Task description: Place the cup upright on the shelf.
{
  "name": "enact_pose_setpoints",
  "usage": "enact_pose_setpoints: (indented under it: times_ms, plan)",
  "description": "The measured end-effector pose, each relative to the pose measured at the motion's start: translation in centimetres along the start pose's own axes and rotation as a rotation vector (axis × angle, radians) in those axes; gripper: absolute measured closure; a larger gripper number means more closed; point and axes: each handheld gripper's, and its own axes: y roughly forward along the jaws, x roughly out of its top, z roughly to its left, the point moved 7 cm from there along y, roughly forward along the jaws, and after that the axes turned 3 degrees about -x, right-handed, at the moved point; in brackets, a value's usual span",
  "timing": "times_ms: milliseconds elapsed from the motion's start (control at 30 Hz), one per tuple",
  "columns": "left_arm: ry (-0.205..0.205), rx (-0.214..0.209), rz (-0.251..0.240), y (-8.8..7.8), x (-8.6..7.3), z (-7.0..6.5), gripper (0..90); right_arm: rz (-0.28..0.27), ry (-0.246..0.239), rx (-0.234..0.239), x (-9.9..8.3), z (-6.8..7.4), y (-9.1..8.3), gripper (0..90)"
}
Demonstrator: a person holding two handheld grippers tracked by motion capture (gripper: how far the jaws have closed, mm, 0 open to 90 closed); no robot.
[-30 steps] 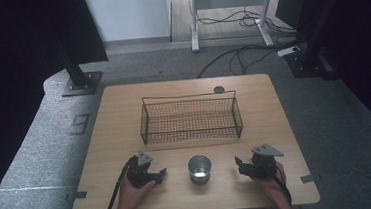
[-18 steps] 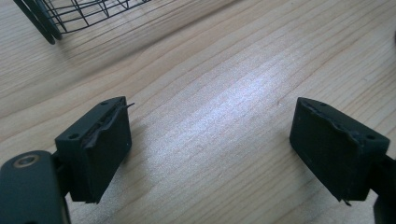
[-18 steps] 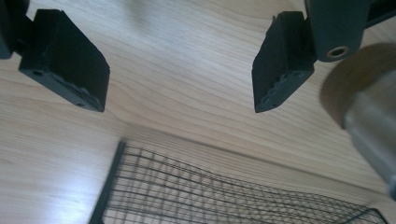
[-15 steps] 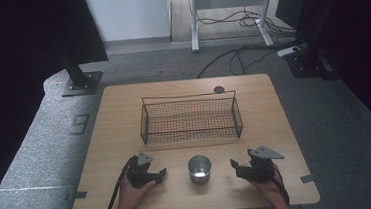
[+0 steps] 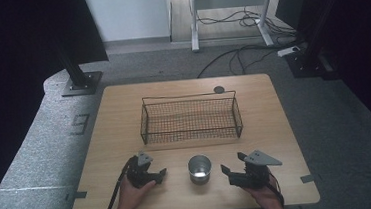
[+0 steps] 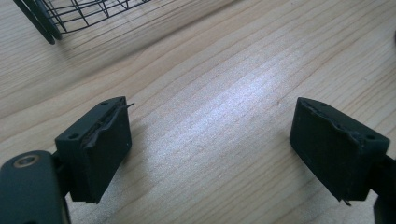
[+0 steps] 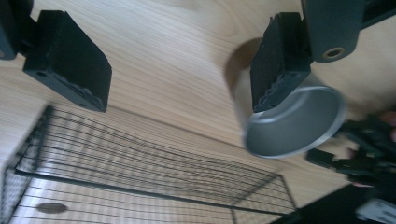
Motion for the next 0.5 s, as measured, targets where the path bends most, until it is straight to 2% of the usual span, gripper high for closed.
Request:
enact_pose_setpoints:
  times_ms: [33, 500]
  plan:
    - [0.0, 0.0, 0.0, 0.0, 0.0, 0.0, 12.7, -0.001, -0.002, 0.024, 0.4, 0.6, 0.0, 19.6]
    - [0.001, -0.001, 0.001, 0.0, 0.0, 0.0, 12.7, -0.001, -0.031, 0.102, 1.0, 3.9, 0.7, 16.9]
